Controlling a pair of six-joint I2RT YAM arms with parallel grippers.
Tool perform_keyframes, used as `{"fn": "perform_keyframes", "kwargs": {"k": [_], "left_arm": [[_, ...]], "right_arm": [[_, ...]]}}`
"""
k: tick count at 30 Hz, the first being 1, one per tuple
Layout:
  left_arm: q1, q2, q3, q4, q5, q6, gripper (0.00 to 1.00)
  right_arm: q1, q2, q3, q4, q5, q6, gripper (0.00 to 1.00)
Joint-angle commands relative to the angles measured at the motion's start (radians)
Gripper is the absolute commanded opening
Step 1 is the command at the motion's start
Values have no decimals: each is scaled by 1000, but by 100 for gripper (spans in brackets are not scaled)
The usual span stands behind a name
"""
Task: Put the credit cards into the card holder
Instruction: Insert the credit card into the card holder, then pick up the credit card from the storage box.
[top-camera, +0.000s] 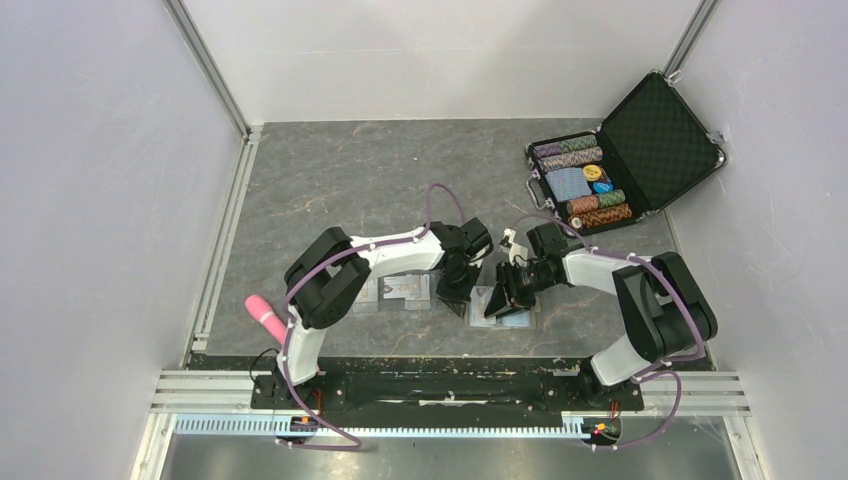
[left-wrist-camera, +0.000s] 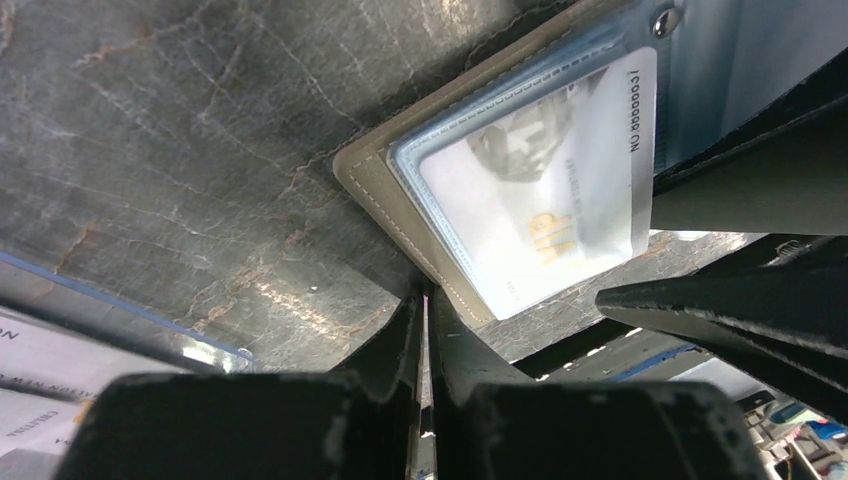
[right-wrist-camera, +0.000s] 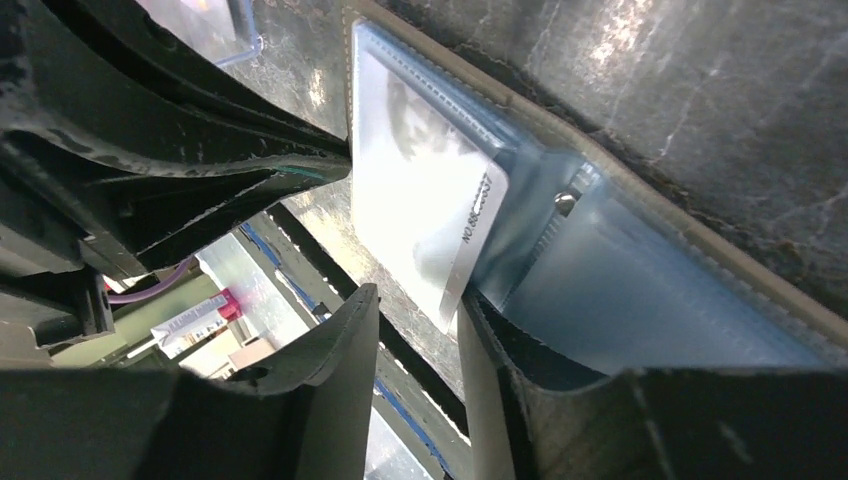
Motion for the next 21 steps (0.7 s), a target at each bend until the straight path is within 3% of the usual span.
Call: {"fn": "perform_keyframes", "kwargs": {"k": [1,9,16,21], "left_arm": [[-19,-65,5,17,-111,27,14],[-14,-259,-27,86,-222,-15,40],[39,-431,-166,228,-172,-80,48],[144,-569,-361,370,-72,-176,50]], "right_arm": [[6,-47,46,-29,48,-5,40],[5,-99,104,-96,83,-17,64],[6,-135,141,-148,138,-42,79],[9,-147,185,-185,178,-56,82]]}}
